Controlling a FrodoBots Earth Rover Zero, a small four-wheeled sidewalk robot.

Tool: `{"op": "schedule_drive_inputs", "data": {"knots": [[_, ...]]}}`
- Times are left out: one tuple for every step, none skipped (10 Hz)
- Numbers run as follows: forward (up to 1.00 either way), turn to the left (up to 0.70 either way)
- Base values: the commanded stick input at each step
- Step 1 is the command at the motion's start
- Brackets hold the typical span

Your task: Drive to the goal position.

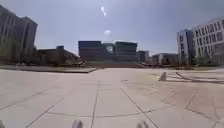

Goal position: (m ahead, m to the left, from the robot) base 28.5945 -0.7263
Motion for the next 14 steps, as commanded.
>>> {"op": "schedule_drive_inputs", "data": {"knots": [[0.85, 0.16], [0.85, 0.28], [0.85, 0.0], [0.85, 0.0], [0.85, 0.0], [0.85, 0.0], [0.85, 0.0], [0.85, 0.0], [0.85, 0.0], [0.85, 0.02], [0.85, 0.19], [0.85, 0.31], [0.85, 0.09], [0.85, 0.0]]}}
